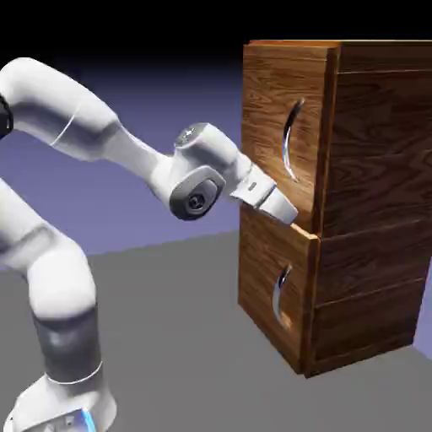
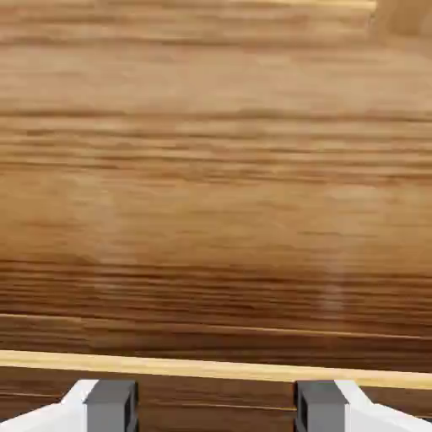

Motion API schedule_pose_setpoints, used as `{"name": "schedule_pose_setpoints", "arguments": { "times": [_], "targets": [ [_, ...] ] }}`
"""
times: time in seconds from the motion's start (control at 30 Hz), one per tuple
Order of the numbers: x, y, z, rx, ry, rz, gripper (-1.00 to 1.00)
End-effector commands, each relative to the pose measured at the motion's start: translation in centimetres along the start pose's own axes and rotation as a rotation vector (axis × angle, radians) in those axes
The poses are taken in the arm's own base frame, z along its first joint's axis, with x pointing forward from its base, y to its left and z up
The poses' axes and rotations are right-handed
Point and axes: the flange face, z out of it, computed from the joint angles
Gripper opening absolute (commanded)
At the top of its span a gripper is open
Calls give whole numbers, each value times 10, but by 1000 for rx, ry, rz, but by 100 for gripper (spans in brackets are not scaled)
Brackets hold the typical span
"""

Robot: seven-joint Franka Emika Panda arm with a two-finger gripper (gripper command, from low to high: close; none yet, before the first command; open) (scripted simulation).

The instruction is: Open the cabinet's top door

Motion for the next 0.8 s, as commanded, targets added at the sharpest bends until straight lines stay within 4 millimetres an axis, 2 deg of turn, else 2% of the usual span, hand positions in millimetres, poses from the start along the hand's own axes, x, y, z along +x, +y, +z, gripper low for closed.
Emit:
{"name": "schedule_pose_setpoints", "arguments": {
  "times": [0.0, 0.37, 0.77],
  "targets": [
    [0, -4, -3, 7, 9, -3, 0],
    [1, -32, -42, 84, 112, -26, 0],
    [0, -40, -79, 184, 232, -31, 0]
  ]
}}
